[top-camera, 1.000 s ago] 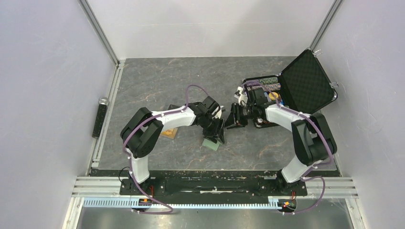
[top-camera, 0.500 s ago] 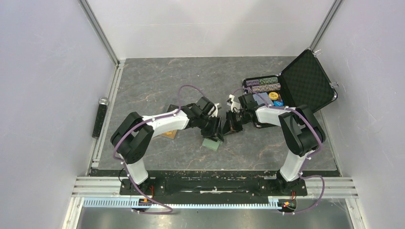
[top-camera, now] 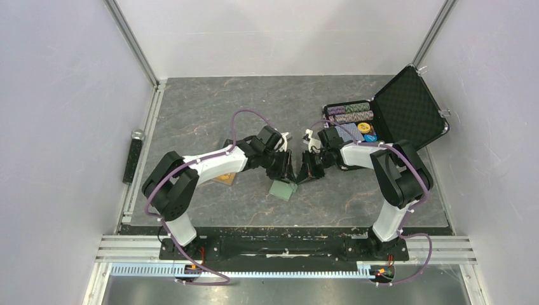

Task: Put the credit cards into the card holder
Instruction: Close the card holder at the center of the board, then reset both arms

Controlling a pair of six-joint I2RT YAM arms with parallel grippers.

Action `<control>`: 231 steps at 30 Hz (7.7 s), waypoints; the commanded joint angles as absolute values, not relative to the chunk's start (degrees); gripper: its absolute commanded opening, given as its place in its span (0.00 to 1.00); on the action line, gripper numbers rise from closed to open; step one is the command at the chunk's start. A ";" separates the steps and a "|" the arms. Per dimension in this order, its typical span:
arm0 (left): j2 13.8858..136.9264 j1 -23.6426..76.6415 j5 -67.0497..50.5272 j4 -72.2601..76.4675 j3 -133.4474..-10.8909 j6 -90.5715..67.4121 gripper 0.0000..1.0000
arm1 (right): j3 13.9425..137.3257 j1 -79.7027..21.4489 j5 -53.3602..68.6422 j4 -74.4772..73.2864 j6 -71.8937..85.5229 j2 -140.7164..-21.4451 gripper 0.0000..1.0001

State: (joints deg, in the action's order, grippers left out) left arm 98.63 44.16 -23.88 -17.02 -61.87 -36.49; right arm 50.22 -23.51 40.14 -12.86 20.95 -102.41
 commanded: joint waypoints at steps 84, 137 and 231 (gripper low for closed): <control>101.81 45.53 -3.60 -31.73 -69.00 -33.99 0.02 | 57.33 -26.45 36.53 -14.34 19.23 -107.67 0.09; 110.01 41.92 -7.52 -30.39 -63.62 -37.07 0.02 | 56.85 -33.31 30.57 -18.61 15.23 -105.59 0.00; 56.37 23.98 20.19 -10.88 -45.27 -14.56 1.00 | 43.10 -19.07 3.32 25.89 26.45 -80.00 0.98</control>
State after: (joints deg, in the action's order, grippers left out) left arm 59.57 24.18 14.98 -2.79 -42.92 -11.00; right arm 39.81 -19.27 -2.26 18.50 19.05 -75.79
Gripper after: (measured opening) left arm 0.996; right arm 0.979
